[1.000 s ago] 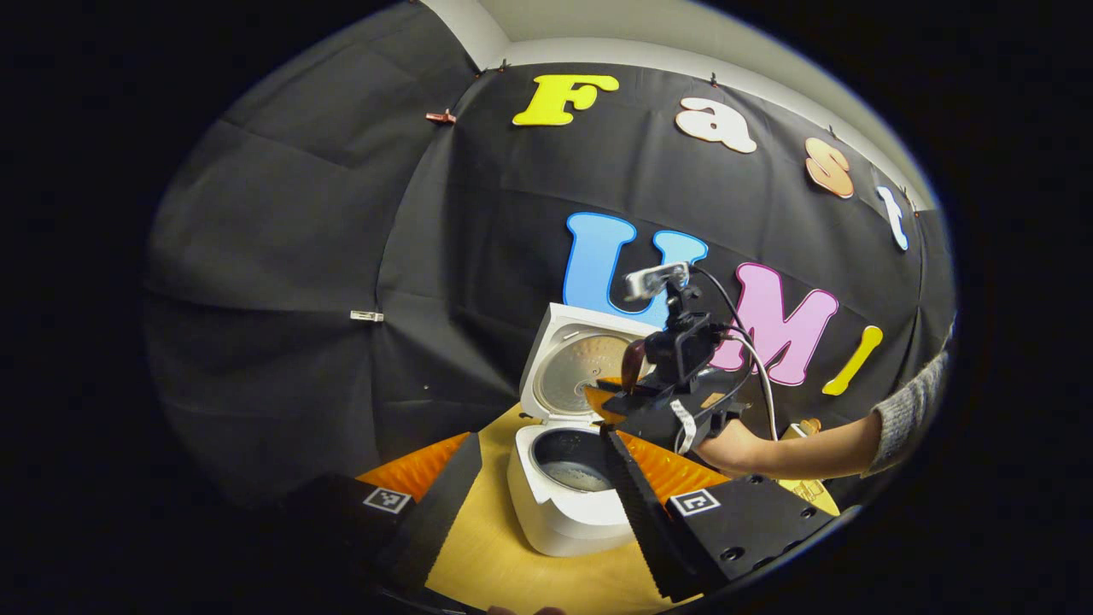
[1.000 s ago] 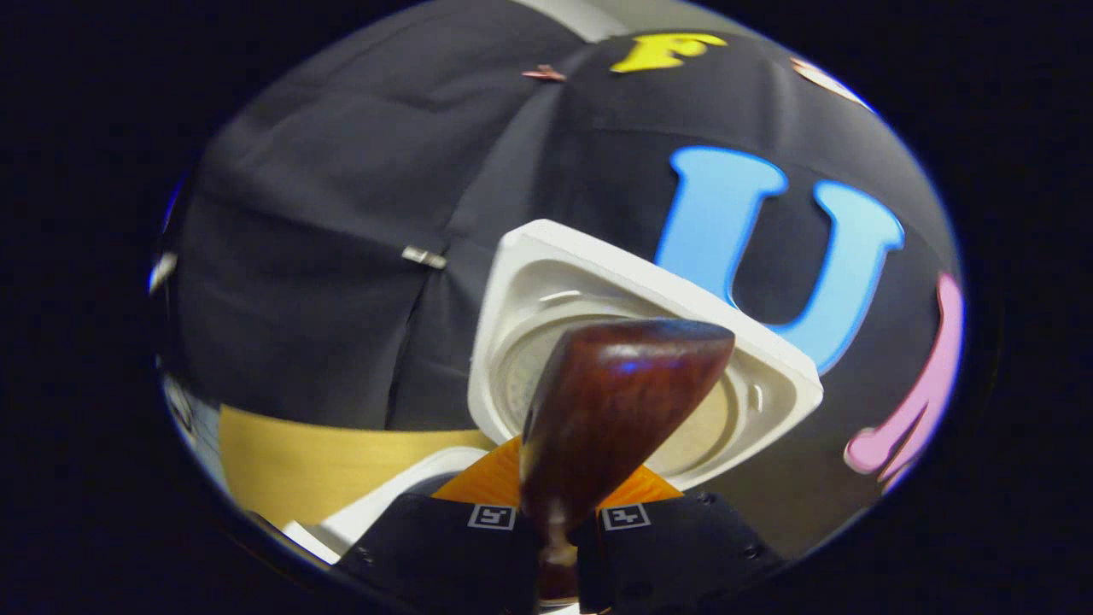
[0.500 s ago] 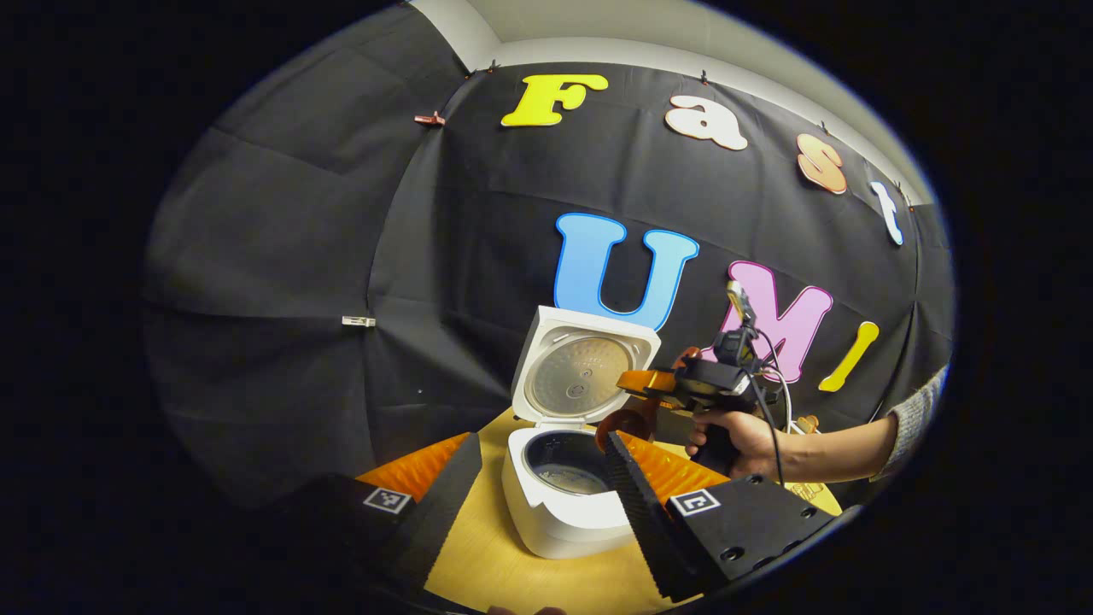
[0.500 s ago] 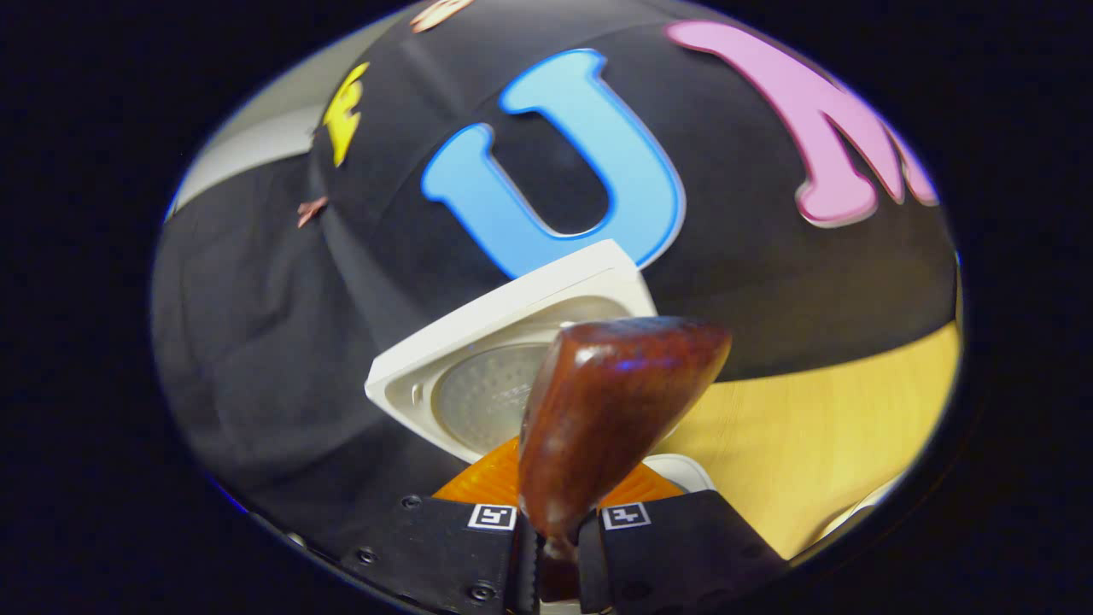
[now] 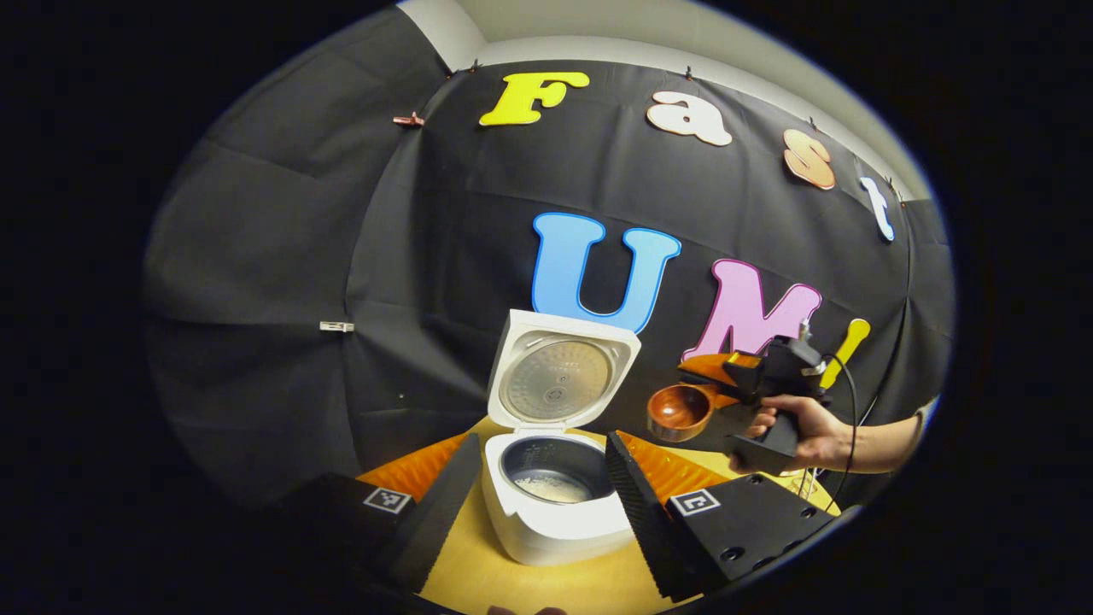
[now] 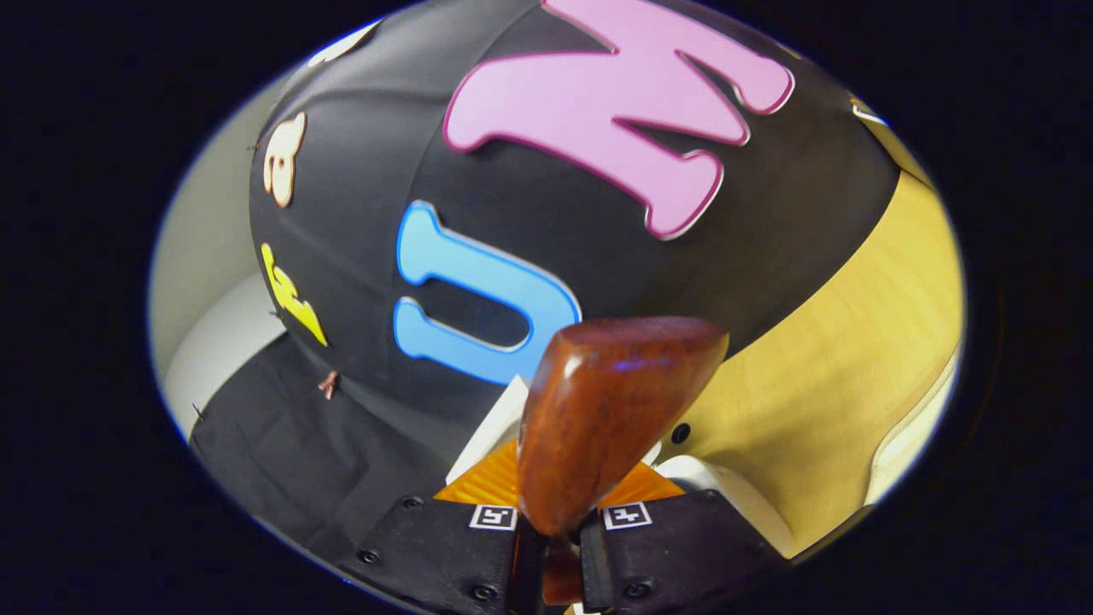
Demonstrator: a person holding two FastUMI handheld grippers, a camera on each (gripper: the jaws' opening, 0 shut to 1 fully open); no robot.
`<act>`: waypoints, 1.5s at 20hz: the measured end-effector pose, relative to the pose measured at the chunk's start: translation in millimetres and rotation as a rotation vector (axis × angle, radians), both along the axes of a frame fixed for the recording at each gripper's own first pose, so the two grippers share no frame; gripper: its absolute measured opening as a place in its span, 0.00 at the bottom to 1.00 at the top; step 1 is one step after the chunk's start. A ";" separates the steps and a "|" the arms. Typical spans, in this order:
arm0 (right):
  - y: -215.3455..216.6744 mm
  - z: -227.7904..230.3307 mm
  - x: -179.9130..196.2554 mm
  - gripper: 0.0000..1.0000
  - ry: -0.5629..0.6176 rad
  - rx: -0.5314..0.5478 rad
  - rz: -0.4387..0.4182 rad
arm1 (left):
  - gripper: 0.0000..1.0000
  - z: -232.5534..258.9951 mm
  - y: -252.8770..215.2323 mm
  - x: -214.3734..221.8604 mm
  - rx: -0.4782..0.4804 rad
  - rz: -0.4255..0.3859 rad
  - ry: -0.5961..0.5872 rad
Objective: Close the left gripper, press the button to open the rice cooker; take a wooden spoon from the chopstick holder with the right hand, scoop a spoonful of rice and pour it into the rice cooker, then put the wooden spoon back into the chopstick holder.
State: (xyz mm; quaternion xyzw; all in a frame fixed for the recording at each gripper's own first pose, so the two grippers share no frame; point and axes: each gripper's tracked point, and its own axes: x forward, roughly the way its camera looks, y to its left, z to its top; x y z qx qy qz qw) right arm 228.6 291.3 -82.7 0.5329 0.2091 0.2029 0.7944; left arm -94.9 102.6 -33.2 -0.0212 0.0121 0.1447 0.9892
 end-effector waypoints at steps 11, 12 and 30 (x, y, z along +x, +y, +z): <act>-271.9 40.2 -26.4 0.21 -0.172 -0.229 -0.296 | 0.94 7.5 -24.9 21.9 0.027 -0.040 -0.006; -296.2 34.1 -29.9 0.21 -0.178 -0.290 -0.321 | 0.94 6.5 -27.0 23.2 0.029 -0.042 -0.005; -511.8 -208.4 -37.5 0.21 0.137 -0.760 -0.412 | 0.94 2.4 -62.1 35.2 0.076 0.042 0.076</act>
